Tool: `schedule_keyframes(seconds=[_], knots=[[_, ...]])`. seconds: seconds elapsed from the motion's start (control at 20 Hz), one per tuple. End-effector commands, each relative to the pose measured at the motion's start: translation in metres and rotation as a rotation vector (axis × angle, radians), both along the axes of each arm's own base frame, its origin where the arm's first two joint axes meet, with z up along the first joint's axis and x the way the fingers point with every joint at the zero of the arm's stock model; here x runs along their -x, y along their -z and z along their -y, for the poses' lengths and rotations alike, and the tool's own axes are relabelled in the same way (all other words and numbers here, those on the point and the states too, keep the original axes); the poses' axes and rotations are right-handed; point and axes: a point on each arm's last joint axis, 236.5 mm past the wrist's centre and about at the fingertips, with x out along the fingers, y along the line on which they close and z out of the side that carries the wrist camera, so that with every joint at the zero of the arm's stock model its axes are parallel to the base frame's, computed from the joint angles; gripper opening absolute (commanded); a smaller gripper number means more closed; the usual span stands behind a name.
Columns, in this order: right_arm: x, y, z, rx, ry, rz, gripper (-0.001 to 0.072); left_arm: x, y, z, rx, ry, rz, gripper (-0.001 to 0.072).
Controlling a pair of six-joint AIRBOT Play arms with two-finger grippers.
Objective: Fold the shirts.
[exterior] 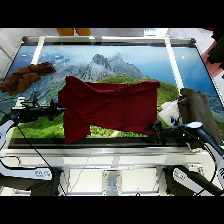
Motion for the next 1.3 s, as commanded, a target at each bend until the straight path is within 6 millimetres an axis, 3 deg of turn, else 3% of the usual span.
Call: schedule_keyframes(seconds=[0.0,0.15,0.3,0.4,0.6,0.7,0.75,0.85,0.95,1.05,1.15,1.25], knots=[[0.004,0.018,-0.002,-0.013,0.113,-0.03,0.0525,0.0,-0.001,0.001,0.003,0.003,0.001,0.0012],[-0.015,0.031,0.017,0.074,0.203,0.01,0.0525,0.002,-0.002,0.003,0.013,0.013,0.0,0.0012],[-0.03,0.032,0.026,0.096,0.264,0.042,0.051,0.002,-0.003,0.004,0.017,0.014,0.0,0.0012],[-0.042,0.029,0.032,0.103,0.309,0.081,0.0406,0.0,-0.005,0.005,0.032,0.007,0.004,0.0012],[-0.071,0.008,0.034,0.043,0.39,0.196,0.0035,-0.009,-0.016,0.008,0.065,-0.009,0.052,0.0012],[-0.09,-0.02,0.028,-0.037,0.405,0.327,0.0036,-0.026,-0.043,0.013,0.106,-0.003,0.188,0.0012],[-0.101,-0.042,0.027,-0.073,0.407,0.418,0.0035,-0.038,-0.074,0.017,0.143,0.006,0.319,0.0012],[-0.116,-0.096,0.021,-0.1,0.321,0.63,0.0033,-0.054,-0.16,0.021,0.217,0.004,0.631,0.0011],[-0.119,-0.158,0.011,-0.039,0.13,0.862,0.0033,-0.044,-0.258,0.019,0.272,0.004,0.945,0.0011],[-0.114,-0.22,0.012,0.159,-0.064,1.064,0.0032,-0.008,-0.352,0.014,0.303,0.012,1.215,0.001],[-0.103,-0.294,0.029,0.422,-0.119,1.221,0.0033,0.041,-0.428,0.014,0.244,0.033,1.438,0.001],[-0.074,-0.384,0.053,0.726,-0.077,1.398,0.0032,0.095,-0.491,0.024,0.1,0.06,1.63,0.001]])
